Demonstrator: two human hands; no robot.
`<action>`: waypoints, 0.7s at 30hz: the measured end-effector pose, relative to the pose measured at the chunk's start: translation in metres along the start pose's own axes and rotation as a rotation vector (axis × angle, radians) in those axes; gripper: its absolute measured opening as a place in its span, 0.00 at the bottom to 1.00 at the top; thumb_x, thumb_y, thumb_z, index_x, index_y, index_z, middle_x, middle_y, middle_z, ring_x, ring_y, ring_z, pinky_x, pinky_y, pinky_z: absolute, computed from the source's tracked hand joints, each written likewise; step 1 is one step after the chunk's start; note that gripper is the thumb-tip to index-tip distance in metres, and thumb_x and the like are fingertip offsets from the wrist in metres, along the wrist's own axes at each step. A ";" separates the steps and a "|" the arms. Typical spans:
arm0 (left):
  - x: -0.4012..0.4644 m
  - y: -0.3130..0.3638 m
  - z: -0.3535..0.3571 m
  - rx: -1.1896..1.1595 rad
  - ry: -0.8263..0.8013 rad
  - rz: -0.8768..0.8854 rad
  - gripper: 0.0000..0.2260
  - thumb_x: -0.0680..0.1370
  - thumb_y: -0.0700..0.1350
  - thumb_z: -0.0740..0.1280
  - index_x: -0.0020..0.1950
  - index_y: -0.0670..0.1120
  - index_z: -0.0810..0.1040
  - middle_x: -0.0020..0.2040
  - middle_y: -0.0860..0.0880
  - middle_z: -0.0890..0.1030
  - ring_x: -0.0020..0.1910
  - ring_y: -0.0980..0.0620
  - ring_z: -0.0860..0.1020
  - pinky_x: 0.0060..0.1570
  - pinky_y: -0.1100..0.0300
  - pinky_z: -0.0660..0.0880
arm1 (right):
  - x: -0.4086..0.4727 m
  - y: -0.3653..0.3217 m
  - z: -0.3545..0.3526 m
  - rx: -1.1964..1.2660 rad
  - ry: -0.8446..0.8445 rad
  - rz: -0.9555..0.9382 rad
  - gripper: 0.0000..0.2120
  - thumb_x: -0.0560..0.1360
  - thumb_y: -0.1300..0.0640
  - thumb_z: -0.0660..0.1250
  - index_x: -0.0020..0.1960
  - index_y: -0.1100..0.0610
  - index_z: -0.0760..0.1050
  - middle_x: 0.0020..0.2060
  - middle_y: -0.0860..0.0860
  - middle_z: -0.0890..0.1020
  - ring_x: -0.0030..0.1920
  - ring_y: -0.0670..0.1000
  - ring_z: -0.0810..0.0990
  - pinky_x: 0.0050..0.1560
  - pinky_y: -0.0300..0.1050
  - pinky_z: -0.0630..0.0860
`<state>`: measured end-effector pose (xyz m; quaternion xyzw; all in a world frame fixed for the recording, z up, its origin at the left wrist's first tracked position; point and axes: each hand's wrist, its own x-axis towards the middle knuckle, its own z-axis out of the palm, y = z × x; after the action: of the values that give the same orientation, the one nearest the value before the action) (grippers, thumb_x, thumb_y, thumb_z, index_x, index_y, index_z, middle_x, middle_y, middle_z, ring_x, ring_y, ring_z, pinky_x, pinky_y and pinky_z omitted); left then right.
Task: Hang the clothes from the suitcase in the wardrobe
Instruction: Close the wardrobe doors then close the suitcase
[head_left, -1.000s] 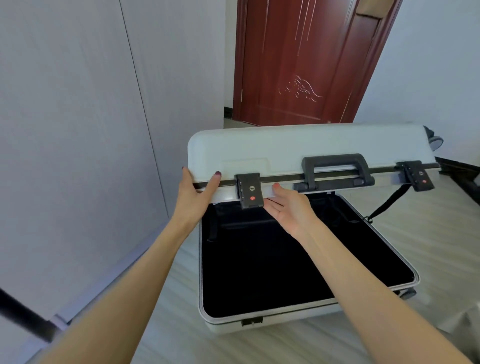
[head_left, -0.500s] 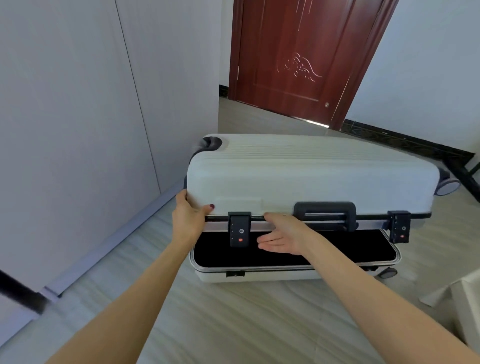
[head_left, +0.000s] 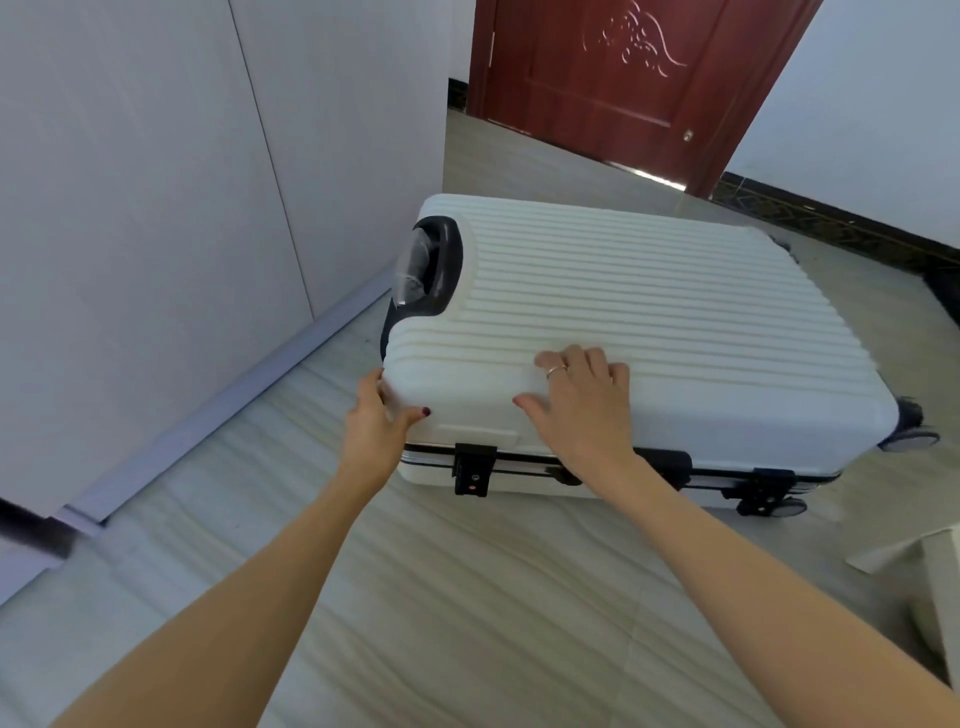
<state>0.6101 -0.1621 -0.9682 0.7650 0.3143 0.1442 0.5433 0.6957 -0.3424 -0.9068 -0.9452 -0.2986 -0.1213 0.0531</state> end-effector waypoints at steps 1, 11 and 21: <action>0.001 0.000 0.000 0.010 0.007 0.006 0.27 0.75 0.44 0.69 0.71 0.45 0.61 0.66 0.42 0.71 0.64 0.44 0.70 0.55 0.59 0.67 | 0.007 0.004 -0.001 -0.064 -0.074 -0.030 0.31 0.74 0.39 0.63 0.71 0.54 0.65 0.66 0.56 0.70 0.68 0.58 0.65 0.66 0.57 0.59; 0.026 -0.010 -0.014 -0.018 0.089 0.025 0.24 0.77 0.44 0.66 0.71 0.45 0.62 0.67 0.46 0.70 0.66 0.48 0.69 0.63 0.54 0.66 | 0.040 -0.005 0.021 -0.206 -0.219 -0.084 0.44 0.71 0.31 0.59 0.77 0.48 0.44 0.75 0.54 0.53 0.74 0.58 0.52 0.71 0.61 0.51; 0.019 -0.019 -0.021 -0.453 -0.007 -0.732 0.42 0.72 0.64 0.64 0.75 0.41 0.53 0.74 0.42 0.59 0.72 0.41 0.61 0.69 0.49 0.62 | 0.042 -0.038 0.024 -0.220 -0.108 -0.113 0.51 0.67 0.28 0.61 0.77 0.57 0.48 0.62 0.53 0.68 0.60 0.56 0.67 0.62 0.53 0.60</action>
<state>0.6068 -0.1302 -0.9808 0.4648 0.5236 0.0047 0.7140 0.7115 -0.2839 -0.9175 -0.9320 -0.3388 -0.1052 -0.0738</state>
